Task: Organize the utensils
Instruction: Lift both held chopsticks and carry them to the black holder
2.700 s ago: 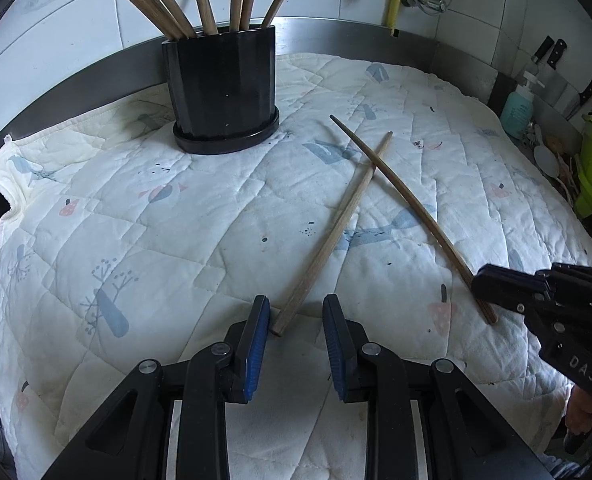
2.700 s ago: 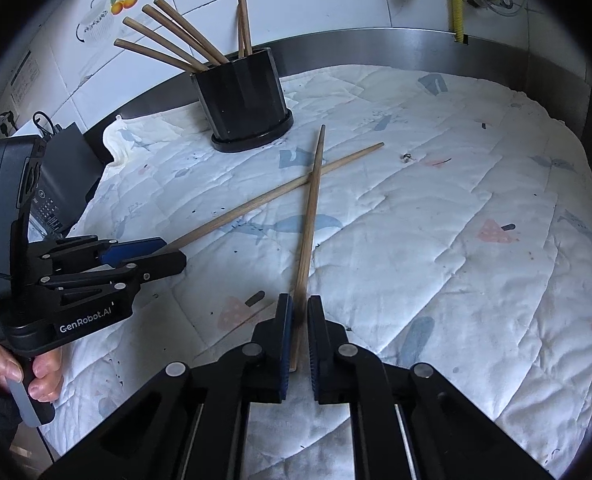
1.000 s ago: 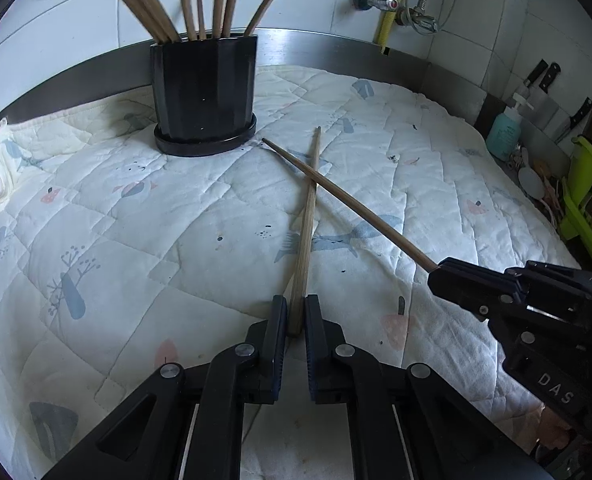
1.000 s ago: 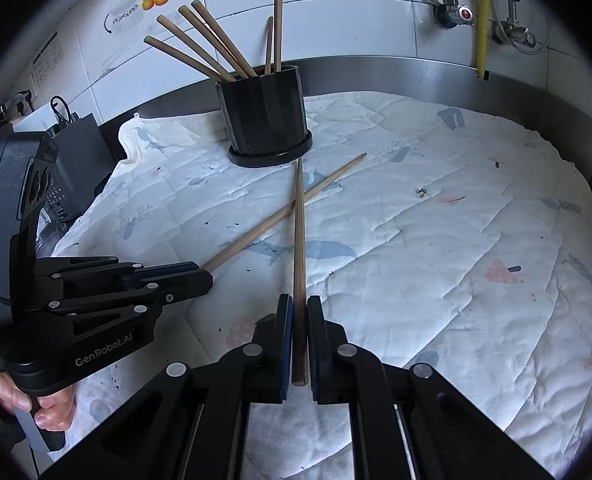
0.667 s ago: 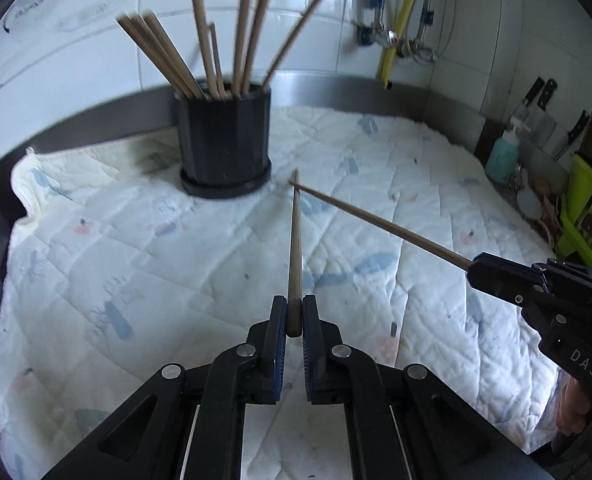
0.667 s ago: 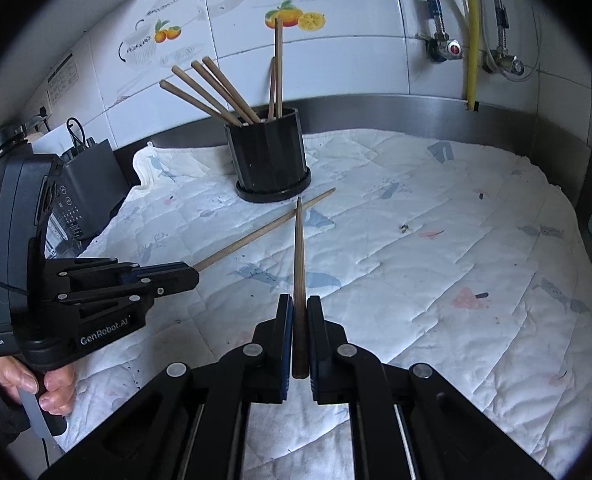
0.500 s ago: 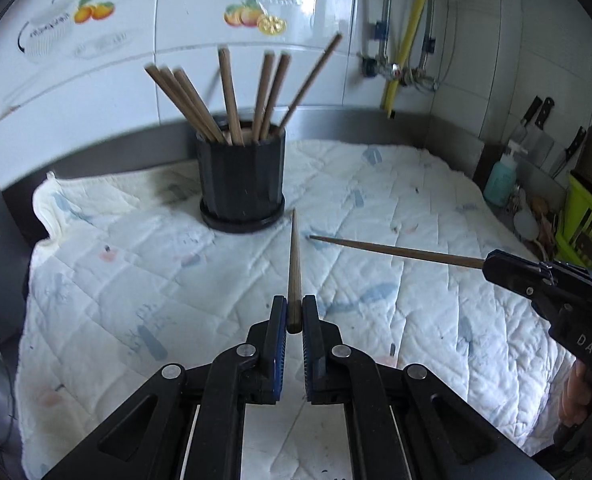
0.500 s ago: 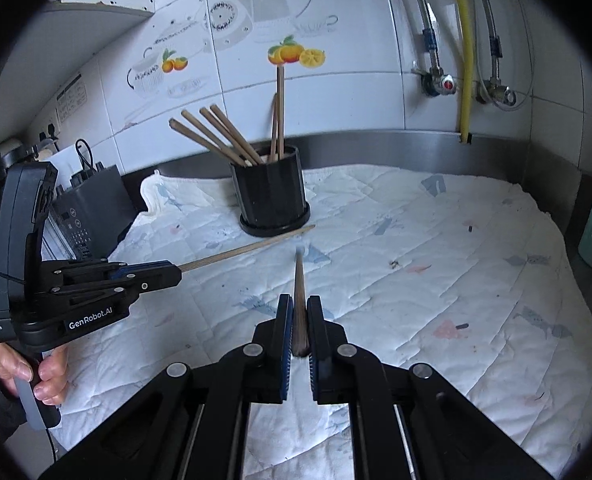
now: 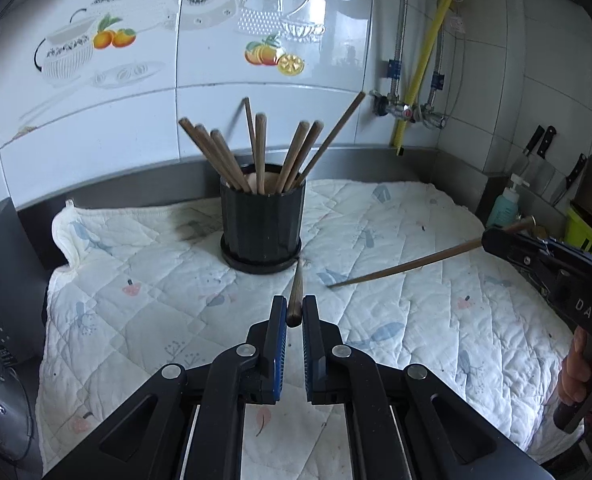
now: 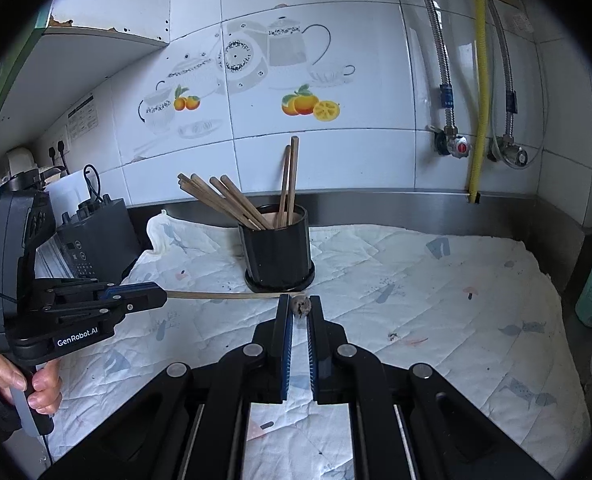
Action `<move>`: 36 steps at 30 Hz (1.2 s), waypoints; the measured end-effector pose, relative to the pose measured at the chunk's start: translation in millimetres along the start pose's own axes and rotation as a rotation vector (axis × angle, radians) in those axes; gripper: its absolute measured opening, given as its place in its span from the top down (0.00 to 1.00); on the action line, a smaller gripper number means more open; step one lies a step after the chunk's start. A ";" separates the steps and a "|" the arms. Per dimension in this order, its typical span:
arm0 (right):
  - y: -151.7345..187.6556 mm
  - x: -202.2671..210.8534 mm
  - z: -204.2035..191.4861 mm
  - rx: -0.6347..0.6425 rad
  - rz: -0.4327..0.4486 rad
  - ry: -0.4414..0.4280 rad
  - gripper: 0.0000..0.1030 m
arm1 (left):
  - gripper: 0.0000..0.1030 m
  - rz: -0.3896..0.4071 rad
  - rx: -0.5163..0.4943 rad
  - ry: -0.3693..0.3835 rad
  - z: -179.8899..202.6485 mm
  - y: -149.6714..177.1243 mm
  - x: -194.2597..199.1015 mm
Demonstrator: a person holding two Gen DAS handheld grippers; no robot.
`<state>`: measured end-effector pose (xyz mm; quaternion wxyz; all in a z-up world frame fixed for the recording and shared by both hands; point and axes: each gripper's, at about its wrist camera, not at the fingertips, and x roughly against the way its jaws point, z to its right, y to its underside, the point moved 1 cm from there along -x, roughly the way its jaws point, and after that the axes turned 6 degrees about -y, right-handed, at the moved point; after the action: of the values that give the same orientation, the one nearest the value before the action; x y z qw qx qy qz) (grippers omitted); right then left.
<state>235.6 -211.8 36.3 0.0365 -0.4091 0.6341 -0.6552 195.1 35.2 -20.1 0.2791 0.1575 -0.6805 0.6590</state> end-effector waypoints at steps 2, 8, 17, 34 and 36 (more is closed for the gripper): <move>-9.9 1.5 -0.4 0.022 0.001 -0.001 0.91 | 0.93 0.011 -0.005 0.001 0.8 -5.0 3.1; -41.0 1.7 3.9 0.058 -0.031 -0.021 0.91 | 0.93 0.030 -0.034 -0.013 3.3 -24.0 16.7; -75.4 7.9 9.5 0.101 -0.040 -0.025 0.91 | 0.93 0.058 -0.020 -0.010 -7.3 -59.3 40.3; -143.7 -1.8 11.8 0.167 0.026 -0.008 0.91 | 0.93 0.189 0.023 0.066 -21.2 -156.5 100.5; -153.9 -4.3 11.8 0.175 0.046 -0.001 0.91 | 0.93 0.216 0.018 0.053 -23.5 -168.1 109.4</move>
<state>317.8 -189.1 165.0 0.0877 -0.3900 0.5835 -0.7069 210.1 61.4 179.6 0.2229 0.0681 -0.6798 0.6954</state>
